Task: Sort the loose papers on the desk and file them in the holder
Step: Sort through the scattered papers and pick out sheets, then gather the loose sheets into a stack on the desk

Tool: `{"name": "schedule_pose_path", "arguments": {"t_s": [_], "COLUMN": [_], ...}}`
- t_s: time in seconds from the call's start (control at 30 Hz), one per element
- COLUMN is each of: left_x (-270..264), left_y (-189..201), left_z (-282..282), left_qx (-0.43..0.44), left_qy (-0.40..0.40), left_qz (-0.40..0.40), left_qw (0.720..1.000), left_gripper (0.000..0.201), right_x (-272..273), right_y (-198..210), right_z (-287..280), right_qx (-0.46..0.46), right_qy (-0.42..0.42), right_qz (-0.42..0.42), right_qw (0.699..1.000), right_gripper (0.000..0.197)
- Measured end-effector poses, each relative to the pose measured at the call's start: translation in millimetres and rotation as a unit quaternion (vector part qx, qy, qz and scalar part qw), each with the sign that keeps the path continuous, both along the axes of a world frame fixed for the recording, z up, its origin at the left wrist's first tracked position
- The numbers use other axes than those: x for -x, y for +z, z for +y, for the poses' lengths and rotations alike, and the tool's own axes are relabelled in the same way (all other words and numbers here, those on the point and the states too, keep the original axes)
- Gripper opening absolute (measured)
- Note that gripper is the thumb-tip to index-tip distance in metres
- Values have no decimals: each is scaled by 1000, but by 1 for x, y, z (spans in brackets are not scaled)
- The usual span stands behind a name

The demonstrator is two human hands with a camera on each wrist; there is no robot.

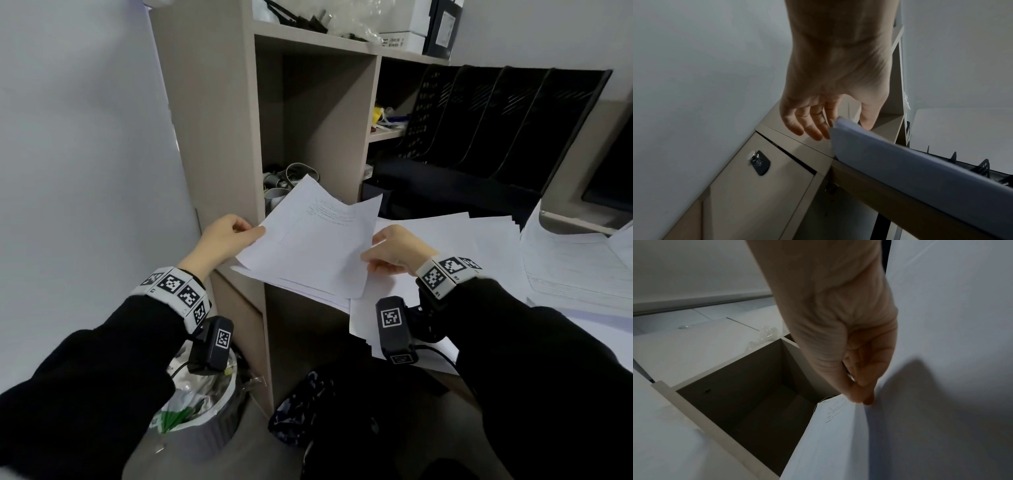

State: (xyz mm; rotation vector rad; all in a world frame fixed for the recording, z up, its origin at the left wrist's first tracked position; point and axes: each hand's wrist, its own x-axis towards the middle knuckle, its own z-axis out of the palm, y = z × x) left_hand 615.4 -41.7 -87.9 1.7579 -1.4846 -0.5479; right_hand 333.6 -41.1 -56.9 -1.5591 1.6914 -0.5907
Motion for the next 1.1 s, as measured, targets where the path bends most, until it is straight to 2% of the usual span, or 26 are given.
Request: {"name": "schedule_pose_path", "arguments": {"t_s": [0.13, 0.3, 0.4, 0.5, 0.63, 0.73, 0.9, 1.1], "left_x": [1, 17, 43, 86, 153, 203, 286, 367], "left_y": [9, 38, 63, 87, 115, 131, 142, 114], "left_z": [0, 5, 12, 22, 39, 55, 85, 94], "left_qx": [24, 176, 234, 230, 165, 84, -9, -162], "left_qy": [25, 82, 66, -4, -136, -250, -404, -497], "left_qz": [20, 9, 14, 36, 47, 11, -107, -199], "left_qw": [999, 981, 970, 973, 976, 965, 908, 829], "left_gripper": [31, 16, 13, 11, 17, 22, 30, 44], "right_x": [7, 25, 46, 75, 123, 165, 242, 293], "right_y": [1, 11, 18, 26, 37, 44, 52, 43], "right_z": [-1, 2, 5, 14, 36, 56, 105, 152], "right_qx": [-12, -22, -10, -1, -8, -22, -62, -116], "right_qy": [-8, -43, -56, -78, -105, -129, -168, -155], "right_qz": [19, -1, -5, 0, 6, 13, 46, 133], "right_qw": [1000, 999, 998, 997, 994, 991, 983, 972], "right_gripper": [5, 14, 18, 19, 23, 24, 22, 27]}}
